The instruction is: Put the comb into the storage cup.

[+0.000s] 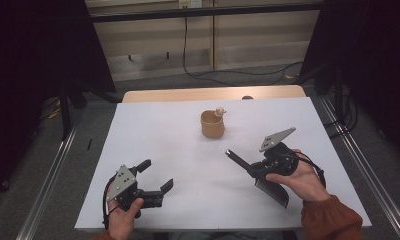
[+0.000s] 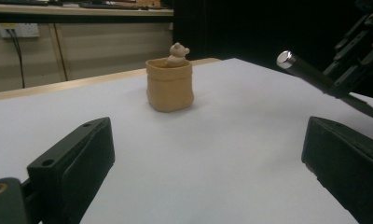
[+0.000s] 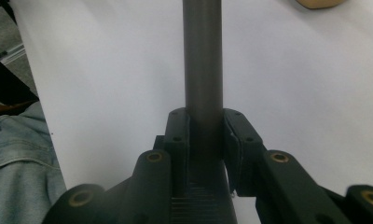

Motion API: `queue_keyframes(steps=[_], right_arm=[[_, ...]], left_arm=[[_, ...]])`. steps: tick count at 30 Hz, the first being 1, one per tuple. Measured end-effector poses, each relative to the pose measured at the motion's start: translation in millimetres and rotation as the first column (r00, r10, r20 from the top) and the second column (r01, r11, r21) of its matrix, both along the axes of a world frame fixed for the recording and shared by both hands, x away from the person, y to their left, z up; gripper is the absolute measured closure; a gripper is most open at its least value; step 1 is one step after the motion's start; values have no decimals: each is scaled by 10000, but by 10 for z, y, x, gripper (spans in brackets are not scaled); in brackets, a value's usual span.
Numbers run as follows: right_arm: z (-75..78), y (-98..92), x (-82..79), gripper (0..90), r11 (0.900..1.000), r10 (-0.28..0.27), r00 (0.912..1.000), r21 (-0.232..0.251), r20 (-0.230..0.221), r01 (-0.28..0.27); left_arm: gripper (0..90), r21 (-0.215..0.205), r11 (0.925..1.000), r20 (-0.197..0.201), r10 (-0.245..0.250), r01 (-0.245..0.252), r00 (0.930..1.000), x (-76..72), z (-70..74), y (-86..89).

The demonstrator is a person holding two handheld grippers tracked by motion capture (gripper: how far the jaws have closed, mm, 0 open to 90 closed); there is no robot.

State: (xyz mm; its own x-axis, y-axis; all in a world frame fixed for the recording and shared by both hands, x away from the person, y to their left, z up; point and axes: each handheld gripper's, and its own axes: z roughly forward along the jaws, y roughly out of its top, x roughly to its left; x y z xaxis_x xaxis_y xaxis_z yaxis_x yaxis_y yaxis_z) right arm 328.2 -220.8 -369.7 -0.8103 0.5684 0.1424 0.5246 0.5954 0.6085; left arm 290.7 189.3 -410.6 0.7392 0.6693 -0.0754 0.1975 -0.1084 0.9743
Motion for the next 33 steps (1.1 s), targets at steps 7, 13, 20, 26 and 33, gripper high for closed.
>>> queue_keyframes(steps=[7, 13, 20, 26, 33], right_arm=[[-24, 127, -10, 728, 9987, 515, 9986, 5, -152, -515], [8, 183, -32, 727, 9966, 819, 9965, -18, -163, -820], [68, 332, -72, 728, 9909, 1332, 9910, -190, -140, -1335], [80, 415, -50, 728, 9884, 1421, 9898, -536, -98, -1424], [84, 524, 17, 728, 9771, 1925, 9807, -858, -352, -1948]], left_arm=[[72, 173, 9948, -124, -998, 1000, 9949, -21, 87, -99], [94, 742, 9855, -125, -1518, 1523, 9883, -26, 103, -188], [72, 1164, 9734, -186, -1964, 1972, 9803, -1, 164, -253], [49, 1045, 9616, -734, -2471, 2538, 9662, 115, 202, -247], [46, 1538, 9286, -1222, -3214, 3378, 9390, 222, 265, -250]])
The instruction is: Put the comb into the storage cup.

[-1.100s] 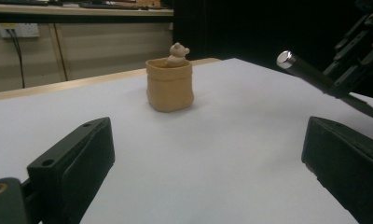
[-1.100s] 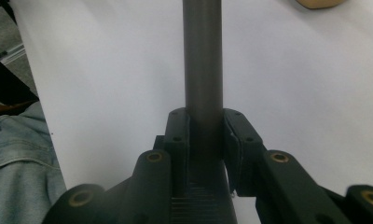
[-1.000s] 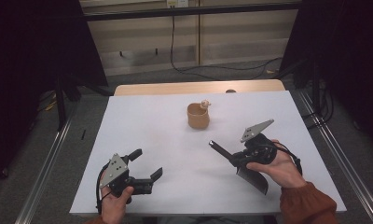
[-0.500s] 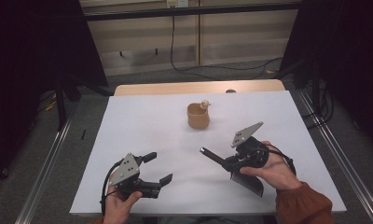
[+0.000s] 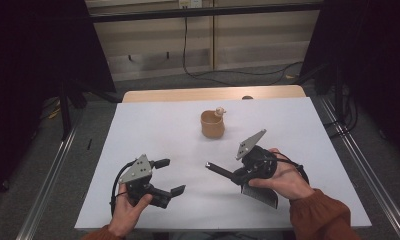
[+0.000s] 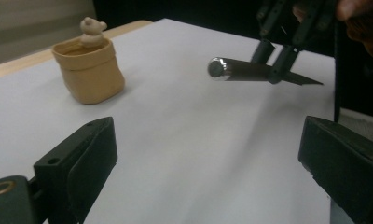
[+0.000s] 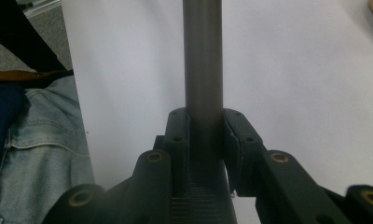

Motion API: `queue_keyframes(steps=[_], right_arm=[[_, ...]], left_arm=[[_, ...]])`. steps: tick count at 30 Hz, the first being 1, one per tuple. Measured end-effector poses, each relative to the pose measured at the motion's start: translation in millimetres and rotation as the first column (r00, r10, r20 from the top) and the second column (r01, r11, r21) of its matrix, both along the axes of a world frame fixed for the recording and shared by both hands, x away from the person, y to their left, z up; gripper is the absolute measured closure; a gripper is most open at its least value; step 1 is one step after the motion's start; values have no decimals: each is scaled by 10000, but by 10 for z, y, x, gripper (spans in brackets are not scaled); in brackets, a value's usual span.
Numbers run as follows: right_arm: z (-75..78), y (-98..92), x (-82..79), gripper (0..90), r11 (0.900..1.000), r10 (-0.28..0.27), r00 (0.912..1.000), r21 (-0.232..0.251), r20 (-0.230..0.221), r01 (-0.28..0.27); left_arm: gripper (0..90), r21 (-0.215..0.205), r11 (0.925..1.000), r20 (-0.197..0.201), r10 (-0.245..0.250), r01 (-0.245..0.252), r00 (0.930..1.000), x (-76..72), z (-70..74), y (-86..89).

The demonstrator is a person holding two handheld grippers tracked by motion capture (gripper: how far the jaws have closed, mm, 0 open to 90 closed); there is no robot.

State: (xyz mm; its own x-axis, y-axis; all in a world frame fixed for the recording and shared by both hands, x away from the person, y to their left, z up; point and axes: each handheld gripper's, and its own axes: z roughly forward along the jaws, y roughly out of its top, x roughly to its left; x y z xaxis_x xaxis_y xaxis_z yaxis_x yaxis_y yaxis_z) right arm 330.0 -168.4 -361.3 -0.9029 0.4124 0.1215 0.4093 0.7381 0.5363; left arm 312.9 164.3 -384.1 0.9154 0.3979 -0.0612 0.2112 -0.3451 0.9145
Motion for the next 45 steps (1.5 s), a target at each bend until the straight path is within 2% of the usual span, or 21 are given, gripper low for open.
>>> queue_keyframes(steps=[3, 4, 5, 9, 13, 15, 16, 21, 23, 24, 27, 29, 30, 32, 34, 36, 38, 41, 43, 44, 45], right_arm=[[-20, 25, 55, 728, 9998, 173, 9998, -82, -124, -174], [-26, 33, 67, 728, 9997, 186, 9997, -134, -147, -188], [-37, 54, 84, 728, 9991, 293, 9994, -291, -191, -299], [-40, 86, 78, 727, 9981, 401, 9988, -454, -263, -413], [-39, 116, 67, 728, 9961, 710, 9973, -506, -197, -719], [-24, 126, 59, 728, 9940, 916, 9958, -605, -9, -915], [-18, 138, 53, 728, 9923, 989, 9951, -758, 71, -981], [-5, 184, 66, 728, 9864, 1164, 9932, -1157, -79, -1166], [-20, 208, 80, 728, 9837, 1239, 9921, -1291, -180, -1252], [-28, 222, 83, 728, 9804, 1379, 9903, -1392, -176, -1390], [-45, 283, 54, 727, 9690, 1753, 9841, -1719, -284, -1775], [-52, 311, 55, 728, 9659, 1837, 9824, -1796, -330, -1866], [-50, 321, 60, 728, 9647, 1895, 9812, -1791, -359, -1929], [-42, 333, 66, 728, 9628, 1990, 9794, -1791, -357, -2021], [-33, 350, 56, 727, 9586, 2140, 9762, -1845, -356, -2169], [-31, 370, 43, 728, 9542, 2269, 9733, -1919, -350, -2294], [-36, 384, 37, 728, 9503, 2356, 9710, -1995, -403, -2388], [-51, 403, 31, 727, 9465, 2429, 9690, -2077, -445, -2468], [-57, 413, 20, 727, 9434, 2530, 9662, -2087, -496, -2578], [-59, 415, 21, 727, 9400, 2634, 9635, -2120, -474, -2674], [-57, 422, 12, 727, 9371, 2682, 9621, -2182, -498, -2726]], left_arm=[[40, 269, 9987, 10, -435, 434, 9991, 16, 59, -50], [39, 473, 9971, 100, -601, 596, 9981, 23, 82, -67], [33, 574, 9955, 98, -768, 761, 9970, 28, 104, -96], [31, 798, 9896, 6, -1201, 1197, 9928, 52, 147, -191], [41, 1297, 9765, -182, -1711, 1720, 9851, 82, 151, -299], [48, 1586, 9706, -207, -1799, 1809, 9835, 96, 147, -342], [57, 1644, 9701, -229, -1770, 1783, 9839, 100, 142, -361], [102, 2308, 9536, -417, -1888, 1933, 9811, 124, 128, -426], [136, 2509, 9460, -304, -2041, 2052, 9785, 125, 129, -454], [178, 2570, 9425, -216, -2154, 2137, 9763, 127, 128, -469], [175, 2801, 9322, -231, -2324, 2295, 9723, 131, 132, -516], [175, 3152, 9147, -330, -2558, 2529, 9662, 124, 137, -562], [178, 3238, 9085, -427, -2650, 2642, 9633, 122, 134, -581], [201, 3609, 8851, -761, -2861, 2939, 9552, 123, 118, -639], [222, 3842, 8673, -939, -3044, 3166, 9479, 133, 99, -680], [239, 3993, 8555, -1226, -3066, 3298, 9439, 156, 87, -720], [269, 3975, 8564, -1365, -3000, 3296, 9441, 182, 91, -747], [294, 4005, 8499, -1662, -3001, 3424, 9393, 230, 116, -775], [320, 4180, 8283, -1961, -3187, 3731, 9273, 263, 137, -790], [322, 4318, 8227, -1990, -3128, 3696, 9287, 272, 142, -805], [329, 4358, 8186, -2040, -3151, 3742, 9269, 280, 146, -813]])
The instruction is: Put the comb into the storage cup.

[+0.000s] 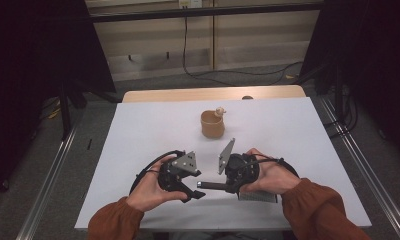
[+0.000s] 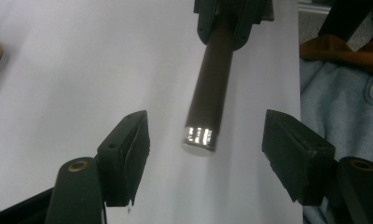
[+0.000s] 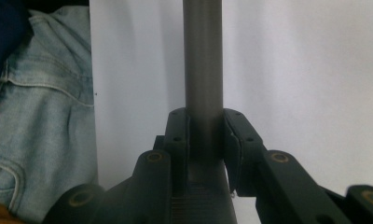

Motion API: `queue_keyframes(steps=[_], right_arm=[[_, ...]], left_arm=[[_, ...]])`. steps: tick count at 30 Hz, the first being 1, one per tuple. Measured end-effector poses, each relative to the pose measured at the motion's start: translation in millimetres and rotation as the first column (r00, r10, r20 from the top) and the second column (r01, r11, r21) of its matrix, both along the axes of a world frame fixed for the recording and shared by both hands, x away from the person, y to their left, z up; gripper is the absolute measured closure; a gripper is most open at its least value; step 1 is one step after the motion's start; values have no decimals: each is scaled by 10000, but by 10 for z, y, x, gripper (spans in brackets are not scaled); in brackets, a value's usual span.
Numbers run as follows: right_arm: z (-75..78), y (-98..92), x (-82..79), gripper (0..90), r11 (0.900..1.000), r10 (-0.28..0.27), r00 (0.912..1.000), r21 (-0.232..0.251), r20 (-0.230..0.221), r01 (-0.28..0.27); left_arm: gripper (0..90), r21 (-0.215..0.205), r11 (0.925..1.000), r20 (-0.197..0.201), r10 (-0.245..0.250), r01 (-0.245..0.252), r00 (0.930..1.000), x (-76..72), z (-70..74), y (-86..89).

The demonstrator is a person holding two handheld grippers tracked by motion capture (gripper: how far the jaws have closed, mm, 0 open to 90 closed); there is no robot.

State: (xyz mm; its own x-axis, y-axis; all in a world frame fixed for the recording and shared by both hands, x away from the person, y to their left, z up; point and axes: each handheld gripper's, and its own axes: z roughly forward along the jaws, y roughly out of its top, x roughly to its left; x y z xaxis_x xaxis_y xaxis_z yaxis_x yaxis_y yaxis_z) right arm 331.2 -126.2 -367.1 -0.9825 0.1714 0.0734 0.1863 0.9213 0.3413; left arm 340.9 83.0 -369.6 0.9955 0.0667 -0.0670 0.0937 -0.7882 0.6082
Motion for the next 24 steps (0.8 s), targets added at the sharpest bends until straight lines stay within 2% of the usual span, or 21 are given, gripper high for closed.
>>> queue_keyframes(steps=[3, 5, 7, 9, 10, 13, 16, 19, 21, 22, 24], right_arm=[[7, 14, -8, 727, 10000, 0, 10000, 3, 29, 0], [11, 16, 0, 728, 10000, 38, 10000, 23, 65, -38], [16, 21, 0, 727, 10000, 67, 9999, -21, 92, -67], [18, 30, -7, 727, 10000, 36, 10000, -7, 89, -36], [16, 34, -5, 727, 9999, 111, 9999, 19, 84, -111], [11, 40, 0, 727, 9999, 152, 9999, 50, 43, -152], [9, 40, 11, 727, 9999, 62, 10000, 88, 64, -62], [11, 45, 10, 728, 9999, 117, 9999, 114, 61, -118], [6, 53, 8, 727, 9998, 139, 9999, 164, 75, -140], [5, 54, 9, 727, 9996, 162, 9998, 242, 107, -164], [-1, 60, 6, 727, 9992, 206, 9997, 345, 89, -209]], left_arm=[[355, 104, 9999, -126, -129, 130, 9998, 36, -4, -32], [372, 186, 9996, -351, -208, 215, 9992, 57, -18, -56], [431, 128, 9997, -375, -218, 223, 9991, 62, -31, -69], [432, 78, 9994, -565, -328, 333, 9979, 82, -26, -74], [431, 52, 9997, -494, -244, 247, 9985, 87, -31, -78], [468, 145, 9992, -849, -365, 379, 9957, 114, -35, -86], [544, 167, 9987, -945, -464, 482, 9944, 126, -47, -99], [554, 241, 9987, -955, -431, 456, 9945, 133, -65, -117], [532, 453, 9976, -798, -483, 520, 9956, 133, -80, -130], [539, 553, 9965, -885, -581, 632, 9944, 136, -85, -137], [565, 479, 9971, -910, -549, 595, 9943, 123, -103, -155]])
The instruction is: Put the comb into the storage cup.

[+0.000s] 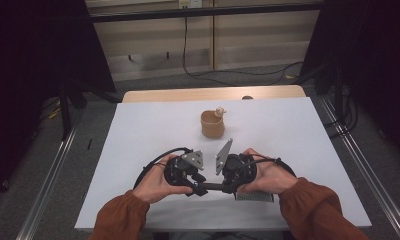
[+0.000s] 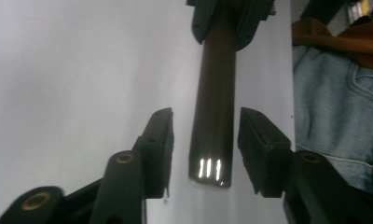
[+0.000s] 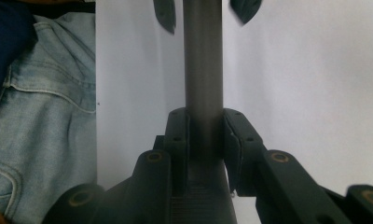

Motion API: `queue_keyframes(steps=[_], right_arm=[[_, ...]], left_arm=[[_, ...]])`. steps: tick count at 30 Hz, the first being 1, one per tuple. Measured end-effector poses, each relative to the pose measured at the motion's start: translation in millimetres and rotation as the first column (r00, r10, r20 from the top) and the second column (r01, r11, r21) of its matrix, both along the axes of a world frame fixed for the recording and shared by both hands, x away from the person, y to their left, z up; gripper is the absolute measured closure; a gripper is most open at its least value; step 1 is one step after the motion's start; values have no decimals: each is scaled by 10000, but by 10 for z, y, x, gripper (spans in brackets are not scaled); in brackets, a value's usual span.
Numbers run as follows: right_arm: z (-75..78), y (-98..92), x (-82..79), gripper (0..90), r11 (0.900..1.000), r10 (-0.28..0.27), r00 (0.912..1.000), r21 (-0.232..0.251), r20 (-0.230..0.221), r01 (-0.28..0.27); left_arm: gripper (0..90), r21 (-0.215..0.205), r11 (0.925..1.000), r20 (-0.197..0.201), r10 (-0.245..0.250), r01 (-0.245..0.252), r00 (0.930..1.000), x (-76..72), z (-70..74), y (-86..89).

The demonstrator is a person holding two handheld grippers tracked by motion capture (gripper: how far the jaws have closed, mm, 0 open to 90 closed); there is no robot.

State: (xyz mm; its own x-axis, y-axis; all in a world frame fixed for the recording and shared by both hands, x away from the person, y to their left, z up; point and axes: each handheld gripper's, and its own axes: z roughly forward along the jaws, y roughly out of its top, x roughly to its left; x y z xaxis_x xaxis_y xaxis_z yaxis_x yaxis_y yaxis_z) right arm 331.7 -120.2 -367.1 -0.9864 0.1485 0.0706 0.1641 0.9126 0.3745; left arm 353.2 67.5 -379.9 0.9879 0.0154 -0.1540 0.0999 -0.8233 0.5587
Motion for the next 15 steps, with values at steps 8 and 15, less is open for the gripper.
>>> queue_keyframes(steps=[8, 15], right_arm=[[-17, 20, -10, 727, 10000, 39, 10000, 15, 44, -39], [-21, 15, -8, 727, 9999, 101, 9999, 82, 97, -101]], left_arm=[[653, -268, 9996, -85, -31, 29, 10000, 4, -1, -18], [692, -238, 9995, -173, -221, 217, 9996, 13, -12, -26]])
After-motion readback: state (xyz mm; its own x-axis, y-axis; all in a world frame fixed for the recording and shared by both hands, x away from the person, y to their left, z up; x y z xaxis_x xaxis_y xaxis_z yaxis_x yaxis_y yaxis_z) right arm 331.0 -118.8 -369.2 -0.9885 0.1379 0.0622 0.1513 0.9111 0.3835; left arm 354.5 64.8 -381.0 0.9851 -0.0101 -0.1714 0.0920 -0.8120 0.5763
